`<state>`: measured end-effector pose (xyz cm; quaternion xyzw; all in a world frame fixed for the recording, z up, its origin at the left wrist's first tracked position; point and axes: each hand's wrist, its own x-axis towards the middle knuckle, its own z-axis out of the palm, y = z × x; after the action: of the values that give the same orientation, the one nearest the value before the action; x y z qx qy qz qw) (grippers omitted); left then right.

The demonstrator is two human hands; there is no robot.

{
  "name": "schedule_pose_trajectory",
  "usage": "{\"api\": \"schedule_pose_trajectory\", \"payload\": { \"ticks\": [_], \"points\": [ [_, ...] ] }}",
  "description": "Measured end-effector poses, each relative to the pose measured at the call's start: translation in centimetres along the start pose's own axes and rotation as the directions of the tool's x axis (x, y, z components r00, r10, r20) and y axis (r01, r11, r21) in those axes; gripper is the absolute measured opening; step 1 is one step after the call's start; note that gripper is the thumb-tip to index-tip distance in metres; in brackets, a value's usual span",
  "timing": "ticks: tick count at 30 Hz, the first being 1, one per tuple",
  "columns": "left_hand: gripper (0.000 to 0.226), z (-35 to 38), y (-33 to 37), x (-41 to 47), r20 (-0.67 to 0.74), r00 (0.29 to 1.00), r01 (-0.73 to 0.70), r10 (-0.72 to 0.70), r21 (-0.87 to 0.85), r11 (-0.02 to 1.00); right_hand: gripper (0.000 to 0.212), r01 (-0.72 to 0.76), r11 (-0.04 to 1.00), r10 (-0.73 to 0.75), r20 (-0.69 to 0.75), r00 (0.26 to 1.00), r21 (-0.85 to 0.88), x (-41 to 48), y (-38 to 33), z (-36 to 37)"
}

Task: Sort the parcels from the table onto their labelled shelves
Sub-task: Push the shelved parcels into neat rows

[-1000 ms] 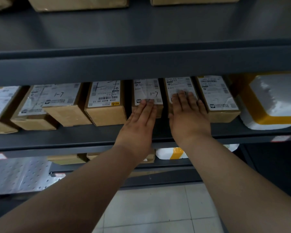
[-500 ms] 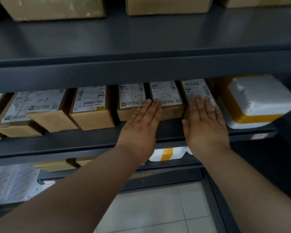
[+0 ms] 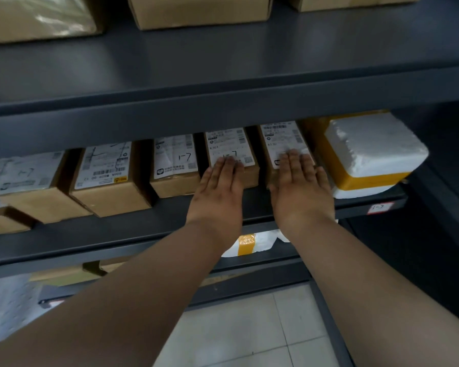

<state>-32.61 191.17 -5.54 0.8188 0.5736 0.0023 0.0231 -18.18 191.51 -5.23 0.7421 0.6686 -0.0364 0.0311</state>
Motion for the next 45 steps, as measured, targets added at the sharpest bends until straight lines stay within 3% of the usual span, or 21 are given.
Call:
{"api": "schedule_pose_trajectory", "payload": {
  "ticks": [10,15,17,21,30,35,39,45],
  "points": [
    [0.081,-0.4,-0.1,-0.3,0.001,0.999,-0.044,0.044,-0.051,0.998,0.062,0.068,0.997,-0.069,-0.026,0.997,-0.027,-0.7,0.0,-0.4],
    [0.073,-0.4,-1.7,-4.2,-0.055,0.987,-0.15,0.152,0.036,0.988,0.061,0.225,0.974,-0.207,-0.302,0.931,0.024,-3.5,-1.9,1.5],
    [0.068,0.2,-3.3,-6.5,-0.116,0.974,-0.197,0.197,0.012,0.98,0.057,0.293,0.956,-0.267,-0.339,0.902,0.027,-5.0,-3.2,2.4],
    [0.07,2.7,-8.2,-11.0,-0.108,0.969,-0.216,0.224,0.083,0.973,0.06,0.454,0.891,-0.436,-0.302,0.848,-0.013,-8.1,-6.8,4.6],
    [0.07,6.4,-19.0,-20.1,0.087,0.99,-0.123,0.114,0.114,0.986,0.06,0.567,0.824,-0.565,-0.043,0.824,0.024,-13.2,-17.4,9.3],
    [0.07,9.3,-24.9,-24.2,0.174,0.984,-0.044,0.033,0.056,0.997,0.064,0.511,0.859,-0.511,0.119,0.851,0.039,-14.9,-23.1,11.8],
    [0.06,11.1,-29.2,-26.0,0.251,0.968,0.003,-0.004,0.003,1.0,0.053,0.511,0.857,-0.515,0.158,0.842,0.068,-15.3,-26.3,13.8],
    [0.074,15.2,-34.5,-25.2,0.348,0.928,0.122,-0.133,0.053,0.991,0.059,0.387,0.921,-0.384,0.275,0.882,0.043,-13.4,-29.9,16.4]
  ]
}}
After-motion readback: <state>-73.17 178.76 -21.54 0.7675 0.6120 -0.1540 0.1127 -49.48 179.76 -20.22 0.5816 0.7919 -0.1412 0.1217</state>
